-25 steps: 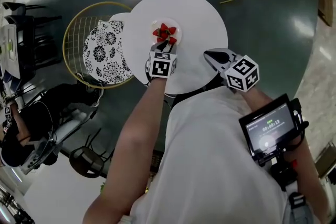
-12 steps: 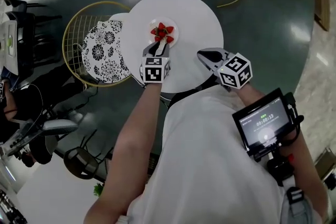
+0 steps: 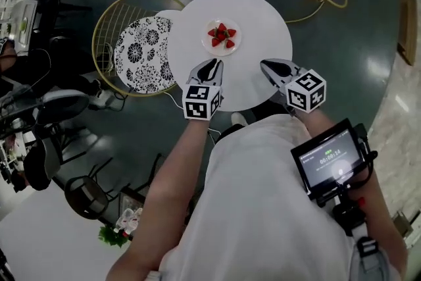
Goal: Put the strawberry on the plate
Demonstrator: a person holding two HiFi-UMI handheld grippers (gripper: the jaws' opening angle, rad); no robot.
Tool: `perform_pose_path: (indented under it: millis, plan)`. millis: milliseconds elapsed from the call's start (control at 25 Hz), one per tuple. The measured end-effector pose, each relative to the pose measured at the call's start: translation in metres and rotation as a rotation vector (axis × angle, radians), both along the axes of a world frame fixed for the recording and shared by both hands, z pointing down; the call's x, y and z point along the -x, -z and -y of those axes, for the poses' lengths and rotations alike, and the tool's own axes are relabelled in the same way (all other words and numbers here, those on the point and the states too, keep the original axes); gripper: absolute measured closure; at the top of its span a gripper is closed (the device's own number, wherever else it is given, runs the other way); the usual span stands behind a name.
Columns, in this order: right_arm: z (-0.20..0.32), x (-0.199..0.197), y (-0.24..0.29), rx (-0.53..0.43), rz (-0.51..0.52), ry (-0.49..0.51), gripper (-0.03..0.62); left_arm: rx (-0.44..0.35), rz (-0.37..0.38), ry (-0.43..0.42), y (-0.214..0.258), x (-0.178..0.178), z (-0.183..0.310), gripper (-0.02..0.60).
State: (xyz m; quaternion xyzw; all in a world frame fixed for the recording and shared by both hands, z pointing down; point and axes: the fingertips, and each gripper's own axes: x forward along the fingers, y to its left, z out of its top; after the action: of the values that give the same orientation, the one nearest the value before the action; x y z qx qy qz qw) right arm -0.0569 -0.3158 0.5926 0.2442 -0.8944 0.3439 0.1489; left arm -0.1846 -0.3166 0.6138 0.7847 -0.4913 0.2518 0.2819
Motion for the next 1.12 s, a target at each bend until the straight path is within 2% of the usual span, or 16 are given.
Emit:
perform_pose_path:
  millis: [80,240,360,440,520,680,840,920,1000,1040,1120]
  plan:
    - [-0.006,0.002,0.009,-0.018,0.012,-0.02,0.588,-0.028,-0.023,0.023,0.012,0.005,-0.016,0.553]
    - [-0.031,0.017,0.032,-0.078,0.025,-0.037,0.588,-0.083,-0.087,0.06,0.031,0.02,-0.059,0.574]
    - [-0.044,0.025,0.04,-0.12,0.035,-0.006,0.588,-0.108,-0.102,0.07,0.034,0.025,-0.08,0.574]
    - [-0.03,0.027,0.04,-0.151,0.052,0.037,0.588,-0.122,-0.095,0.084,0.033,0.025,-0.07,0.574]
    - [-0.012,0.03,0.038,-0.158,0.085,0.076,0.588,-0.114,-0.073,0.102,0.03,0.028,-0.057,0.574]
    - [-0.016,0.046,0.045,-0.113,0.141,0.105,0.588,-0.037,-0.044,0.136,0.035,0.048,-0.074,0.574]
    - [-0.003,0.057,0.047,-0.112,0.159,0.122,0.588,-0.042,-0.038,0.15,0.041,0.061,-0.063,0.574]
    - [-0.024,0.058,0.039,-0.06,0.16,0.117,0.588,0.004,-0.033,0.147,0.039,0.063,-0.084,0.574]
    - [-0.069,0.059,0.04,-0.012,0.159,0.104,0.588,0.046,-0.035,0.134,0.044,0.065,-0.127,0.574]
    - [-0.092,0.059,0.047,-0.021,0.152,0.099,0.588,0.036,-0.043,0.126,0.05,0.065,-0.149,0.574]
    - [-0.124,0.048,0.072,-0.127,0.108,0.093,0.588,-0.071,-0.09,0.108,0.064,0.055,-0.174,0.574]
